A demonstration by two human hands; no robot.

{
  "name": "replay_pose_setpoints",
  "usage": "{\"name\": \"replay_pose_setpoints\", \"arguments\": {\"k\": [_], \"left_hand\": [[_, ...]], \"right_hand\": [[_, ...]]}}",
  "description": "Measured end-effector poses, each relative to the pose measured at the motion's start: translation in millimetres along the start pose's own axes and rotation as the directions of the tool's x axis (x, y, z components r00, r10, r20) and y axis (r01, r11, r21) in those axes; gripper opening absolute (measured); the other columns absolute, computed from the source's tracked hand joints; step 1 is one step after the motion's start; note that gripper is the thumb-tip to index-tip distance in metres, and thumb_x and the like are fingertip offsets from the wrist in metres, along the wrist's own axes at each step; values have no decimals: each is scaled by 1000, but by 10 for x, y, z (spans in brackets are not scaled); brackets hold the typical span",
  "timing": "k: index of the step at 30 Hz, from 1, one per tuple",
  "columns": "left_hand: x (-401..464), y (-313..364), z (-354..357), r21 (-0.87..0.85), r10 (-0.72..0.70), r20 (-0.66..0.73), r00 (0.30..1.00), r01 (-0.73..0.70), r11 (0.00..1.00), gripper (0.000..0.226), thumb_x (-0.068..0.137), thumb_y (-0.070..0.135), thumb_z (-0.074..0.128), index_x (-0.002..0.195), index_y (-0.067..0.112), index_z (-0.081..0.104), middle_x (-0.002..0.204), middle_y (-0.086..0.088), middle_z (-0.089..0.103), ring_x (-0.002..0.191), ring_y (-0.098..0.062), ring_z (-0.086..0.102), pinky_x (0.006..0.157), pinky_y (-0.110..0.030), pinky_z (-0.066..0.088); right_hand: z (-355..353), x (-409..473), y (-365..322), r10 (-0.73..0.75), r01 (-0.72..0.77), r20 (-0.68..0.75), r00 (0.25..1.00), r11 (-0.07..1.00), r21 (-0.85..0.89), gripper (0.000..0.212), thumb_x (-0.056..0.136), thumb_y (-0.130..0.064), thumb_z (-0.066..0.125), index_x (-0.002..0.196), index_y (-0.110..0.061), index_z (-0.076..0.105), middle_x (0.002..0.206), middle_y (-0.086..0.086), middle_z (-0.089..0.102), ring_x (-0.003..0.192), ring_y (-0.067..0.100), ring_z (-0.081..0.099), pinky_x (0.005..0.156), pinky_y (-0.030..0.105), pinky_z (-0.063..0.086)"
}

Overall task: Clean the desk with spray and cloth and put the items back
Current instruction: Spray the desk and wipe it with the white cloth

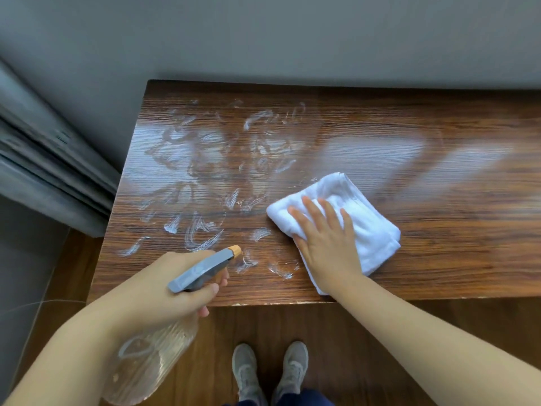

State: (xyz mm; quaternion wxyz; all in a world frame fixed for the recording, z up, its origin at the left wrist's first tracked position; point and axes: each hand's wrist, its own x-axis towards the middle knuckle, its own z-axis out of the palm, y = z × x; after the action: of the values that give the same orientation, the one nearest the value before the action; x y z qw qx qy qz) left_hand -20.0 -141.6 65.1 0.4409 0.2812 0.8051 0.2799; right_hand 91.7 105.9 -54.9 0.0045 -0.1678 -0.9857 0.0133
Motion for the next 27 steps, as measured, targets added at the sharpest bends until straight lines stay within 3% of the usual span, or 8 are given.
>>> {"name": "replay_pose_setpoints", "arguments": {"k": [6, 9, 13, 15, 18, 23, 27], "left_hand": [[67, 65, -2, 27, 12, 29, 999, -13, 1000, 12, 95, 20, 61, 104, 28, 65, 94, 9, 73, 72, -11, 75, 76, -25, 56], [98, 131, 47, 72, 35, 93, 995, -42, 996, 8, 96, 20, 59, 99, 26, 64, 87, 12, 71, 73, -10, 74, 73, -25, 57], [109, 195, 145, 112, 41, 163, 986, -59, 992, 8, 95, 22, 58, 91, 29, 60, 79, 14, 67, 74, -8, 74, 69, -24, 56], [110, 229, 193, 135, 32, 183, 983, -57, 989, 13, 95, 21, 57, 84, 28, 57, 77, 9, 66, 73, -8, 74, 72, -34, 58], [108, 266, 256, 202, 4, 202, 979, -46, 978, 10, 94, 21, 54, 88, 14, 55, 81, -2, 67, 71, -6, 74, 77, -43, 58], [73, 231, 234, 184, -25, 136, 990, 0, 983, 14, 95, 23, 55, 90, 10, 53, 82, -6, 66, 69, -6, 74, 79, -48, 57], [17, 167, 113, 69, -6, 24, 1000, 5, 998, 11, 96, 25, 59, 105, 30, 63, 97, 3, 73, 71, -10, 75, 74, -35, 61]], "right_hand": [[-41, 601, -51, 53, -54, 27, 998, 998, 29, 50, 96, -43, 21, 141, -30, 40, 154, -4, 32, 142, 26, 24, 112, 49, 11], [-68, 846, 178, 98, -100, 31, 995, 994, 53, 45, 101, -39, 30, 145, -31, 33, 157, -5, 24, 145, 24, 17, 114, 49, 9], [-99, 854, 686, 229, -228, -1, 973, 969, 91, 43, 102, -40, 31, 143, -29, 36, 157, -3, 25, 142, 24, 21, 112, 49, 15], [-104, 713, 883, 249, -247, -12, 968, 966, 82, 46, 101, -43, 25, 142, -28, 37, 156, -3, 27, 139, 25, 25, 110, 48, 18], [-119, 497, 976, 230, -228, -11, 973, 969, 92, 54, 95, -47, 18, 141, -28, 40, 154, -3, 30, 138, 26, 27, 108, 48, 21], [-83, 154, 867, 186, -184, -7, 983, 978, 96, 56, 94, -49, 18, 140, -28, 44, 152, 0, 36, 137, 29, 31, 107, 49, 23], [-27, -193, 548, 116, -113, -55, 992, 992, 54, 46, 94, -42, 31, 136, -27, 46, 147, 4, 43, 132, 30, 35, 104, 49, 23]]}}
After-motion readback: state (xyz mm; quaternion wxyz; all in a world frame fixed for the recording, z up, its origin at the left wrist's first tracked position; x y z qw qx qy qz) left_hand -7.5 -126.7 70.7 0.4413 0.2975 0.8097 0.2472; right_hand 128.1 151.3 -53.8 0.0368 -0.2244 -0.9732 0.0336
